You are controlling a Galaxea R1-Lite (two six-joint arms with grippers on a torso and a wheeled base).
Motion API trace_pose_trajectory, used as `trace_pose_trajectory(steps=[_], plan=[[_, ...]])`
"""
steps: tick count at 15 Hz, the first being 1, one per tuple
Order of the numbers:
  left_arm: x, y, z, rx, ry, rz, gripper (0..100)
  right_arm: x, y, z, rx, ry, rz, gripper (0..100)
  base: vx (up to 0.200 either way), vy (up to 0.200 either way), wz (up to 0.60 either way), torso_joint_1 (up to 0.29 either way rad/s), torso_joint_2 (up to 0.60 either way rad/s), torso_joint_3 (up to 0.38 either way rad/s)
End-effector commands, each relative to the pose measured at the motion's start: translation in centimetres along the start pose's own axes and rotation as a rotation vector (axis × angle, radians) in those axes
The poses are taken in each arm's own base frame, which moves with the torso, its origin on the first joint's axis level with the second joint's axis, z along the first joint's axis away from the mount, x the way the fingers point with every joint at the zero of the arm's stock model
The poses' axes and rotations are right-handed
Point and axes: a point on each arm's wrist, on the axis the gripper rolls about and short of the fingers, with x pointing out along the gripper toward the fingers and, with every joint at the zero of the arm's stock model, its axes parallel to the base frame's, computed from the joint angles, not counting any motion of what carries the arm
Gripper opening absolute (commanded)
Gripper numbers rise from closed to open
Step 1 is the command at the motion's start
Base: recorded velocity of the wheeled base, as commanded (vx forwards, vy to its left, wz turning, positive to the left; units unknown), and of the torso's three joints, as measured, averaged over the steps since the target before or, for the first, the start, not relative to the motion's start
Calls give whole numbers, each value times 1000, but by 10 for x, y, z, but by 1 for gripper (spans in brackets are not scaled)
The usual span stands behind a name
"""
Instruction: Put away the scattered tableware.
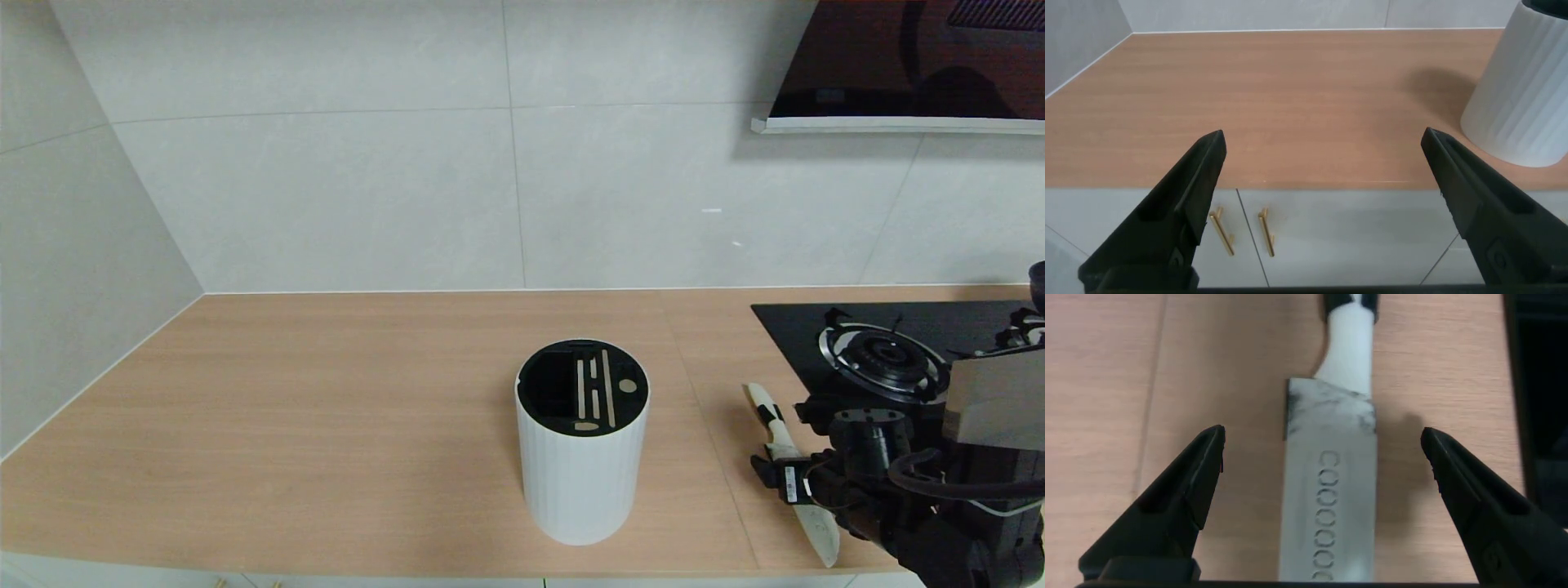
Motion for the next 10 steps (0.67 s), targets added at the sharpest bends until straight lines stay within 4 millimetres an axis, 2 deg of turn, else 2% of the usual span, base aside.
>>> trace_pose_trajectory(steps=[1,9,10], plan=[[0,0,0,0,0,1,100,4,1,1,16,-8,-7,100,0,0,0,0,0,0],[0,0,0,0,0,1,100,9,2,-2,19,0,-17,100,0,0,0,0,0,0],[0,0,0,0,0,1,100,9,2,-3,18,4,-17,0,0,0,0,0,0,0]])
